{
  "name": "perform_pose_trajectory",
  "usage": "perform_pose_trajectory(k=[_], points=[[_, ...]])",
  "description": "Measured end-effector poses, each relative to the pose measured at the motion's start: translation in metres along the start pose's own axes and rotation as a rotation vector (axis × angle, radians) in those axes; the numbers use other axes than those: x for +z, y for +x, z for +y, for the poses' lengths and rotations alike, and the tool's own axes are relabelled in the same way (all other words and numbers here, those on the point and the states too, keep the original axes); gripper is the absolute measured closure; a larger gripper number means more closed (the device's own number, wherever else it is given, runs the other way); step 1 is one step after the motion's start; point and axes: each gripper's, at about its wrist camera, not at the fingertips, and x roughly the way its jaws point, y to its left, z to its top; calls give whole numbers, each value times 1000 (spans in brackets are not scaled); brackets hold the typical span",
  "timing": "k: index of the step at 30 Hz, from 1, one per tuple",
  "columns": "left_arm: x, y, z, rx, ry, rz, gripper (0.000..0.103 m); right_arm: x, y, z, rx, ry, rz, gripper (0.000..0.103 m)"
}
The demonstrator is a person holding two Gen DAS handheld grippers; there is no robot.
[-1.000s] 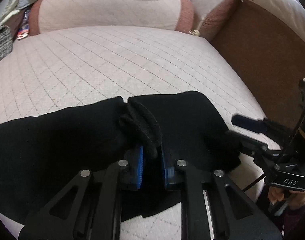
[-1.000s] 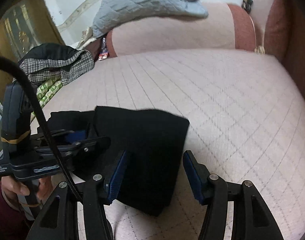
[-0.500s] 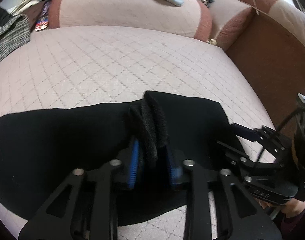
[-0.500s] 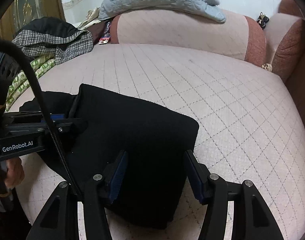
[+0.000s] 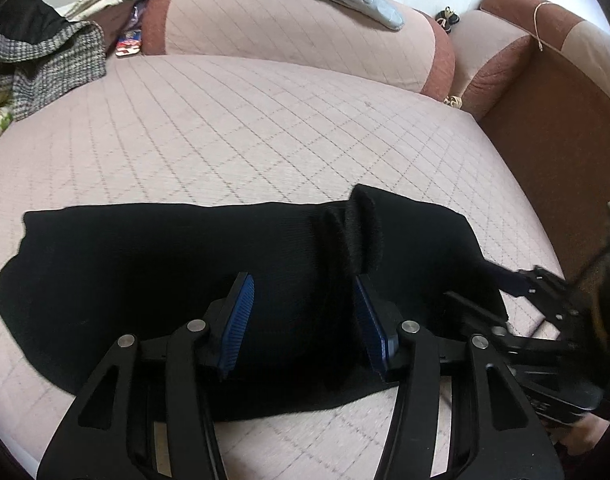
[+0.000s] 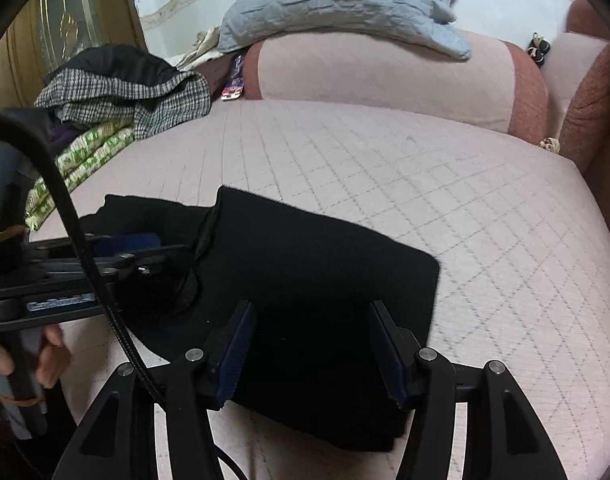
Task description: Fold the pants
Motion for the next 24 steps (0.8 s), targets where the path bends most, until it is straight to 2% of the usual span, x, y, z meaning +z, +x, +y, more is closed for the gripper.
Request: perform_pose_trajectory(k=[2, 4, 8, 12, 14, 18, 20, 24], points=[[-2, -7, 6, 2, -16, -9, 52, -1, 10, 5, -13, -11, 31, 47], [-4, -14, 17, 14, -34, -15, 52, 0, 8, 9, -15, -15, 24, 47], [-10, -34, 46, 26, -94, -29, 52, 12, -3, 21, 42, -22, 1, 47], [-22, -59, 88, 74, -208, -60, 52, 28, -8, 45, 125, -67, -47, 47], [-28, -65, 107, 82, -259, -54, 52, 36, -3, 58, 167, -86, -59, 42], [-44, -73, 144, 110, -373, -66, 52, 48, 15, 90, 209, -165, -78, 40], [-50, -73, 160, 122, -432, -57, 52, 56, 31, 106, 222, -202, -56, 40], [-58, -73, 179, 101, -518, -48, 52, 73, 59, 136, 275, -248, -12, 40]])
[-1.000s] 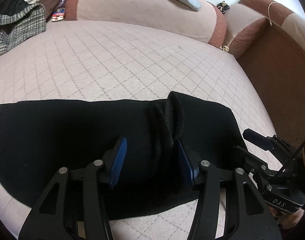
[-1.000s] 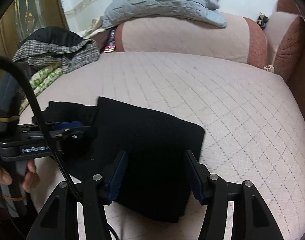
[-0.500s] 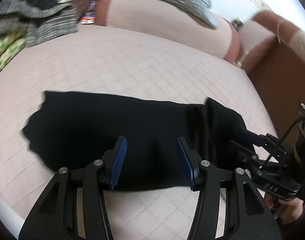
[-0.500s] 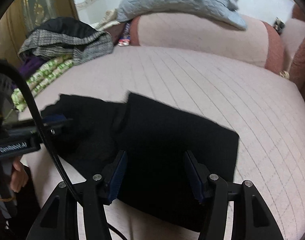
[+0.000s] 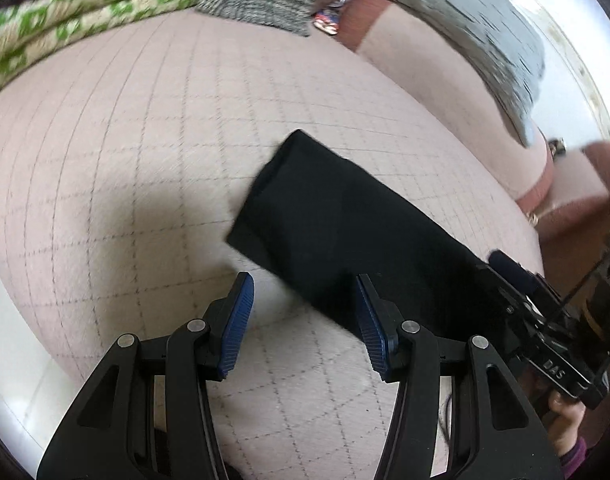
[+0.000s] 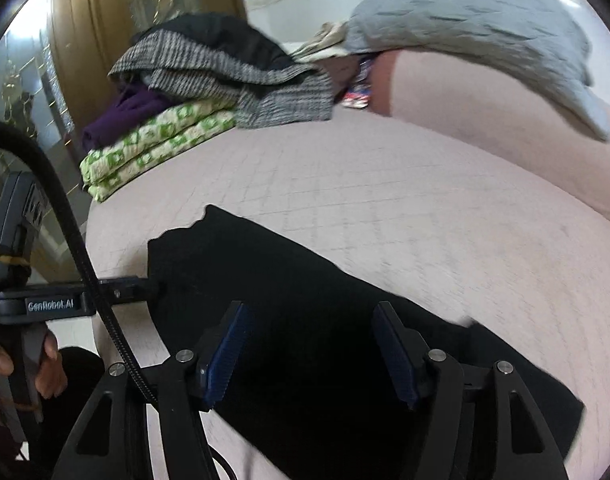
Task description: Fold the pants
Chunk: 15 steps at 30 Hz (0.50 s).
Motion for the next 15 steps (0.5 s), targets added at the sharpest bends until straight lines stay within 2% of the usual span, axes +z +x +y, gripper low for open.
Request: perform_pose_trajectory(k=[3, 6, 15], points=[[0, -3, 1, 33, -1, -17, 52, 16, 20, 8, 27, -40, 16, 40], [-3, 4, 1, 74, 13, 19, 52, 34, 43, 15, 66, -67, 35, 39], [-1, 4, 5, 61, -20, 53, 52, 64, 101, 36, 104, -187, 131, 38]])
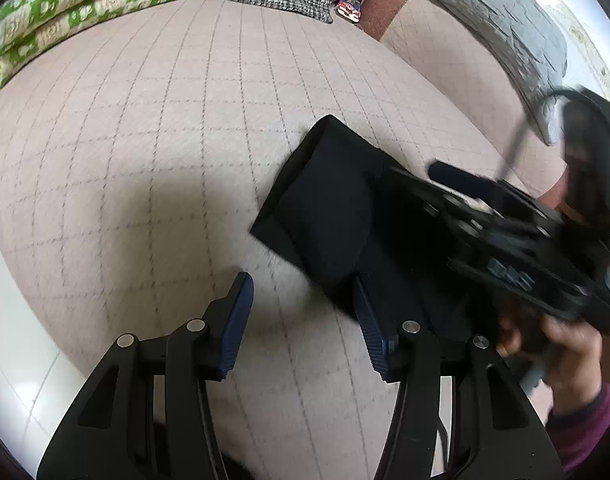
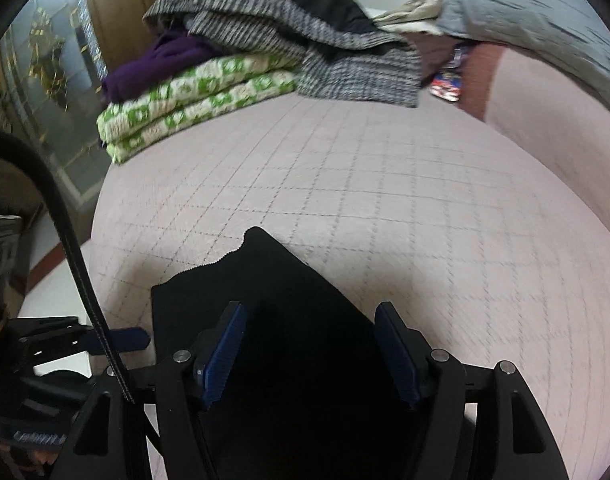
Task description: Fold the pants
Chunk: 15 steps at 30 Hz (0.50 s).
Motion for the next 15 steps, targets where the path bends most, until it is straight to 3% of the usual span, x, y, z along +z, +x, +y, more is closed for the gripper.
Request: perform_pose_trajectory(k=[6, 9, 10, 13, 15], points=[[1, 5, 10, 15, -1, 7, 49, 18, 32, 2, 42, -57, 59, 33], [4, 10, 3, 20, -2, -14, 39, 22, 47, 1, 51, -41, 83, 36], [5, 12, 2, 20, -4, -20, 35, 21, 50, -1, 72, -23, 89, 55], [7, 14, -3, -1, 12, -54, 34, 16, 46, 2, 79, -11, 60, 78], [10, 12, 2, -167, -18, -52, 57, 14, 31, 7, 76, -12, 18, 88]])
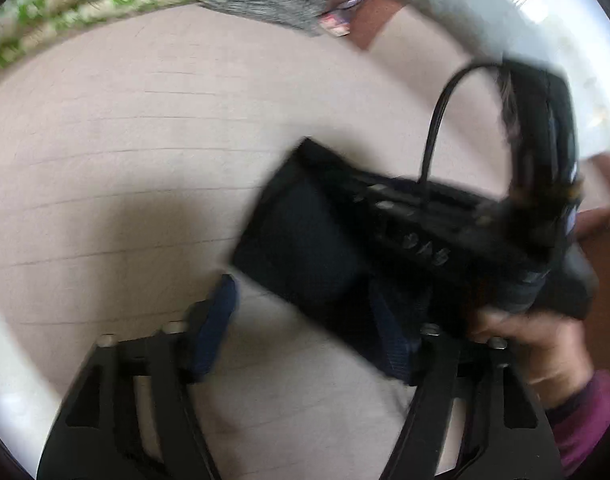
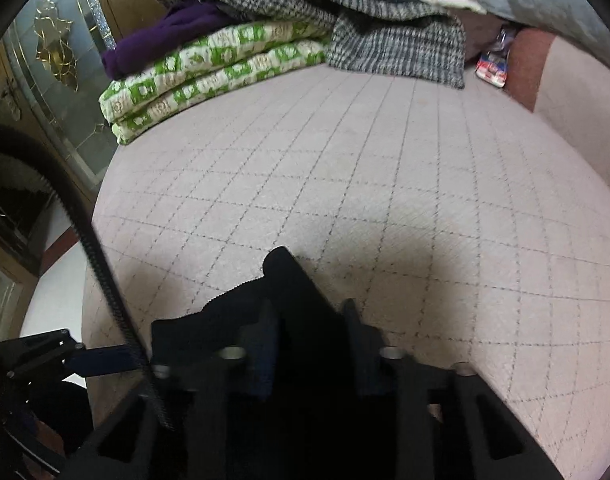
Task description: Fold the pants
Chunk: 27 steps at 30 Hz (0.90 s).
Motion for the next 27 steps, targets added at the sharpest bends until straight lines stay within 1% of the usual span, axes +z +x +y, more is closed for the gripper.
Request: perform_pose_trajectory(k=[1, 2, 4, 5, 6, 7, 9, 10, 11, 13, 15, 17, 18, 19, 20, 21, 22, 23, 24, 25, 26, 27], points=[[1, 1, 3, -43, -29, 21, 68, -1, -9, 0, 2, 4, -24, 90], [2, -1, 1, -45, -28, 17, 70, -3, -23, -1, 11, 16, -63, 90], [1, -15, -9, -55, 27, -38, 79, -8, -50, -5, 17, 37, -131, 91], [1, -24, -17, -69, 52, -64, 81, -13, -65, -10, 19, 55, -163, 91], [-1, -39, -31, -111, 94, -99, 83, -19, -82, -16, 30, 77, -202, 92], [-2, -47, -38, -132, 120, -115, 86, -28, -103, -25, 33, 104, -247, 92], [-8, -69, -73, -192, 233, -162, 86, -49, -139, -46, 30, 160, -320, 93], [-12, -76, -87, -216, 276, -174, 86, -68, -166, -62, 32, 208, -372, 93], [-20, -84, -111, -264, 342, -178, 86, -80, -180, -75, 32, 234, -402, 93], [-34, -83, -140, -319, 415, -156, 86, -113, -225, -88, 15, 309, -479, 93], [-55, -69, -179, -370, 504, -97, 86, -143, -254, -99, -21, 366, -515, 93], [-77, -46, -209, -386, 572, -32, 86, -180, -274, -114, -98, 437, -503, 93], [-94, -24, -228, -389, 616, 20, 86, -195, -278, -123, -121, 481, -439, 93], [-107, -5, -238, -380, 638, 69, 86, -216, -279, -137, -161, 557, -405, 94], [-114, 15, -247, -364, 656, 117, 86, -231, -278, -147, -209, 613, -370, 94], [-122, 27, -251, -351, 673, 141, 86, -250, -274, -159, -275, 669, -315, 94], [-132, 39, -255, -339, 697, 168, 86, -261, -271, -167, -304, 706, -279, 94], [-136, 43, -255, -337, 706, 186, 86, -273, -269, -174, -313, 749, -247, 94], [-139, 45, -254, -340, 707, 222, 86, -279, -271, -176, -312, 766, -240, 94], [-138, 39, -251, -351, 699, 249, 86, -284, -277, -175, -306, 773, -254, 91], [-139, 31, -250, -358, 697, 254, 86, -284, -284, -172, -305, 774, -274, 87], [-134, 16, -245, -365, 701, 240, 86, -286, -295, -166, -297, 777, -305, 71]])
